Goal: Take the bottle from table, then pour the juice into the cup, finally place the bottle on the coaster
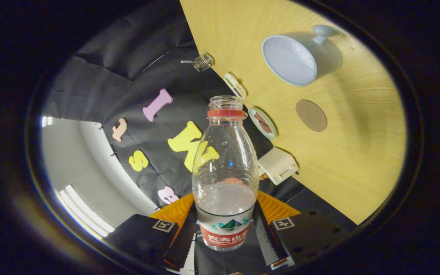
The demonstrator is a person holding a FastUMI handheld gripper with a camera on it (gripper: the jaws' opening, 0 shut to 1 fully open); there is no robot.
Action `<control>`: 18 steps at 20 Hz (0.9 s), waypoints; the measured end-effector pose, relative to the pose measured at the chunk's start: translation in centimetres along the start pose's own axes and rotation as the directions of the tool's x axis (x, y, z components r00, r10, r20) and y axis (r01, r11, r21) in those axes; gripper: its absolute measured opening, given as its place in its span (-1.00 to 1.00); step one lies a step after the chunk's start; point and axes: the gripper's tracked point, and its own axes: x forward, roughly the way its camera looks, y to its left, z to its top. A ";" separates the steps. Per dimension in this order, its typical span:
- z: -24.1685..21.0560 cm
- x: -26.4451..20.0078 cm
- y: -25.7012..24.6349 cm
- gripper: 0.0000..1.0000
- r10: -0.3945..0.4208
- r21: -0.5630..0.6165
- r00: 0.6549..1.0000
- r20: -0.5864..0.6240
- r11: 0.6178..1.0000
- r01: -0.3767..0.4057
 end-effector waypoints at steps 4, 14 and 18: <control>0.1 0.0 -0.9 0.55 -0.010 -0.078 1.000 0.001 0.997 0.010; -1.2 -0.5 -1.7 0.55 0.032 -0.249 0.999 0.009 0.968 -0.029; -0.8 -0.7 -3.6 0.55 -0.010 -0.483 0.999 0.043 0.875 0.030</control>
